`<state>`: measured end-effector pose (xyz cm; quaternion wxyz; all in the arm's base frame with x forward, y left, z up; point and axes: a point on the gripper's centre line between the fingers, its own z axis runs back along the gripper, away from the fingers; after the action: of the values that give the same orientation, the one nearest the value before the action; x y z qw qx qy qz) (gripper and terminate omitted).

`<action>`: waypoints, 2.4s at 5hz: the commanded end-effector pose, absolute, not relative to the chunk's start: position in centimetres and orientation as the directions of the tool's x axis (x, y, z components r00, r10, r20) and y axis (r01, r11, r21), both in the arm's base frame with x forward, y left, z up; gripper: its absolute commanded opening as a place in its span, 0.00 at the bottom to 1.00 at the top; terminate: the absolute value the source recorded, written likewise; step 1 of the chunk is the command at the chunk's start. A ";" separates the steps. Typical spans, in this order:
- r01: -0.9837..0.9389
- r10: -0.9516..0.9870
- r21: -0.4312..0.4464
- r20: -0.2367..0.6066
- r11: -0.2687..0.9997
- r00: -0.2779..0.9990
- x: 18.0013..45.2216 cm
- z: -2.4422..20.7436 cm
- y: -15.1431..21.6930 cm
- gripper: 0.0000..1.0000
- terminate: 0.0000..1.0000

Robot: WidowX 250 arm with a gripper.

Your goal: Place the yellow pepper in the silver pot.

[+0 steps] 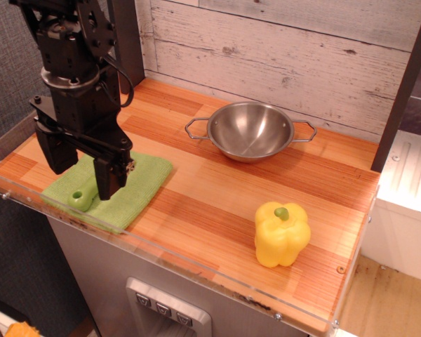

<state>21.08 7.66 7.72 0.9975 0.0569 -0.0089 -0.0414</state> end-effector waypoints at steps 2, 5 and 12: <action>0.113 -0.114 0.082 0.015 0.990 0.993 22.1 7.5 5.5 1.00 0.00; 0.337 -0.340 0.046 0.101 0.940 0.935 26.2 10.2 -7.1 1.00 0.00; 0.407 -0.411 0.111 0.020 0.907 0.911 25.6 6.6 -9.0 0.00 0.00</action>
<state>25.91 -9.38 6.16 0.9747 0.0521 -0.0152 -0.2167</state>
